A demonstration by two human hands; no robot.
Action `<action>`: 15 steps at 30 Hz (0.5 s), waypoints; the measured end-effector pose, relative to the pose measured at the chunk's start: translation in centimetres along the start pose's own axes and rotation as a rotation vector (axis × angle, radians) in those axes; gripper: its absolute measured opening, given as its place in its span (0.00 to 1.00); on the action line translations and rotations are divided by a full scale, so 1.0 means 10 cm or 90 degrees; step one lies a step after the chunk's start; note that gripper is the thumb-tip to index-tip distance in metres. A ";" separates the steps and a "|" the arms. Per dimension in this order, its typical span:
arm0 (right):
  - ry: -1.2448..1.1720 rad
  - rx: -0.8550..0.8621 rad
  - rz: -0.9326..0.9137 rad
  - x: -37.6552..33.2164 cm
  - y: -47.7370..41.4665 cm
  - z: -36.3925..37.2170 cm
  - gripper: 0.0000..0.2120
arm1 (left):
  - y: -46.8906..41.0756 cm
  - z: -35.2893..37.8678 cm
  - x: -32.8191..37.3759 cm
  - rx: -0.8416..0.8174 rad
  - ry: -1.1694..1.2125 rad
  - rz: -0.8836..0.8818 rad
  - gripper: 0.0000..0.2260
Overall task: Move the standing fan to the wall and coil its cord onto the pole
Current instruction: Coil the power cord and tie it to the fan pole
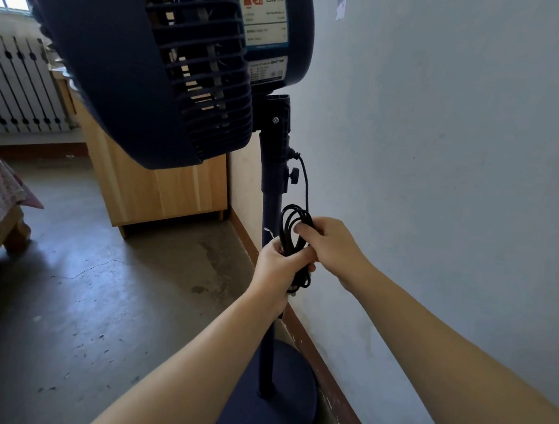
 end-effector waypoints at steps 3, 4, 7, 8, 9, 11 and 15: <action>-0.021 0.023 0.016 0.04 0.00 -0.01 0.13 | 0.03 -0.03 0.04 0.025 -0.003 0.049 0.09; -0.019 0.030 0.012 0.04 0.00 -0.02 0.13 | 0.05 -0.03 0.07 0.028 -0.020 0.074 0.10; 0.011 0.046 -0.012 0.02 0.01 -0.02 0.10 | 0.11 -0.07 0.17 0.053 -0.094 0.135 0.09; 0.021 0.051 -0.022 0.01 0.01 -0.02 0.10 | 0.12 -0.07 0.19 0.055 -0.104 0.143 0.09; 0.027 0.057 -0.030 0.00 0.02 -0.02 0.09 | 0.13 -0.07 0.19 0.053 -0.107 0.145 0.09; 0.036 0.071 -0.038 -0.01 0.03 -0.03 0.10 | 0.14 -0.05 0.21 0.044 -0.114 0.140 0.09; 0.035 0.116 -0.030 0.01 0.06 -0.09 0.11 | 0.19 0.02 0.18 -0.002 -0.153 0.157 0.14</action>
Point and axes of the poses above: each hand's wrist, its own y-axis away from the middle knuckle, its own z-axis out of the palm, x = y × z, the point moved 9 cm from there along -y, towards the middle knuckle, and after that the axes turned 6 degrees about -z, right-handed, at the moved point
